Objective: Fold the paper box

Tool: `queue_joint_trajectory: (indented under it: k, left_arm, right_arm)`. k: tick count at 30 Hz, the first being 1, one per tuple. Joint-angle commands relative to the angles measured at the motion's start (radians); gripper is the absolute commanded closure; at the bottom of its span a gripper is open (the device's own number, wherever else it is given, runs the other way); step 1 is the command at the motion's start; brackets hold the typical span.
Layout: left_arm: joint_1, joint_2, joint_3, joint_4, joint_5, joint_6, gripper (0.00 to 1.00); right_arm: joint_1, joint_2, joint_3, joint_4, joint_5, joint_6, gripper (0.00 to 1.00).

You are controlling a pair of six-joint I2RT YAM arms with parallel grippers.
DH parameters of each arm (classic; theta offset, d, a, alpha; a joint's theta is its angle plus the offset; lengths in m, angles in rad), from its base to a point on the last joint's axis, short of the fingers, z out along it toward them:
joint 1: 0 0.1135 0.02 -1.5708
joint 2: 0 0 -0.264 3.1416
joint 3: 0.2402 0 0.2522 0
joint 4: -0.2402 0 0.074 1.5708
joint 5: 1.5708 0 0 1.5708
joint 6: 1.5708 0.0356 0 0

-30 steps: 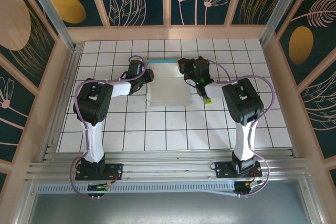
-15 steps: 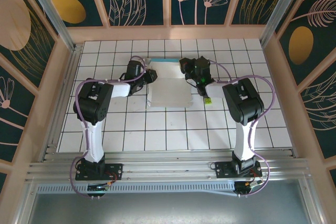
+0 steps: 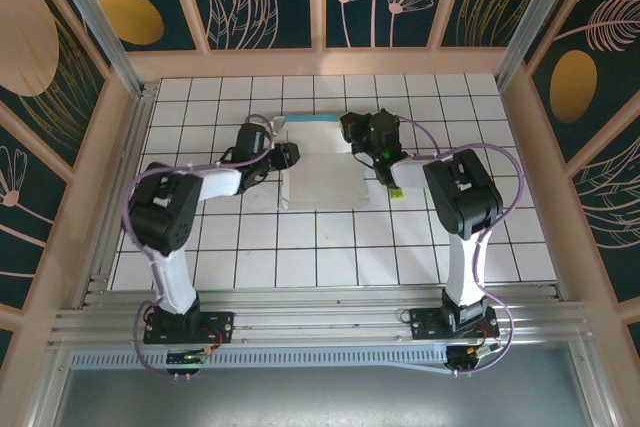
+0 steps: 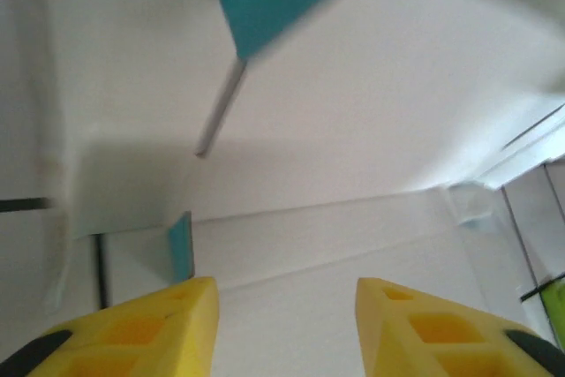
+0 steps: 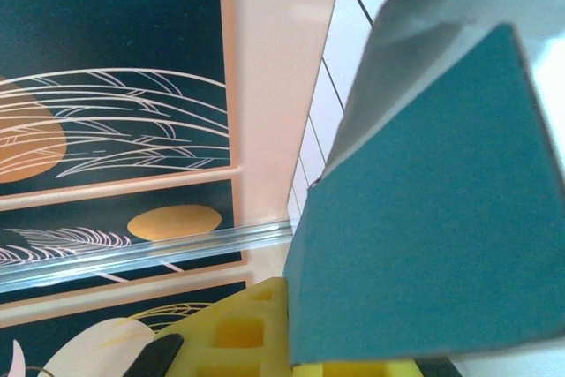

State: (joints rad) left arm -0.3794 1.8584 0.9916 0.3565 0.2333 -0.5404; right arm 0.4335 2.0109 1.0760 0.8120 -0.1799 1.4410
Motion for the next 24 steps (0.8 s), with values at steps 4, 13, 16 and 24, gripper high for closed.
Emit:
queue_joint_trajectory:
  k: [4,13,16,24]
  left_arm:
    - [0.063,-0.206,0.044,-0.286,-0.221,0.221,0.52]
    - [0.141,-0.048,0.282,-0.516,-0.011,0.502,0.36]
    - [0.149,0.019,0.348,-0.521,0.007,0.49,0.39]
    - [0.154,0.108,0.36,-0.482,0.107,0.419,0.7]
  right_arm:
    - [0.013,-0.032,-0.036,-0.069,-0.018,-0.054,1.0]
    - [0.013,-0.047,-0.022,-0.074,-0.039,-0.06,1.0]
    - [0.014,-0.044,-0.017,-0.076,-0.042,-0.06,1.0]
    - [0.012,-0.036,-0.017,-0.066,-0.044,-0.056,1.0]
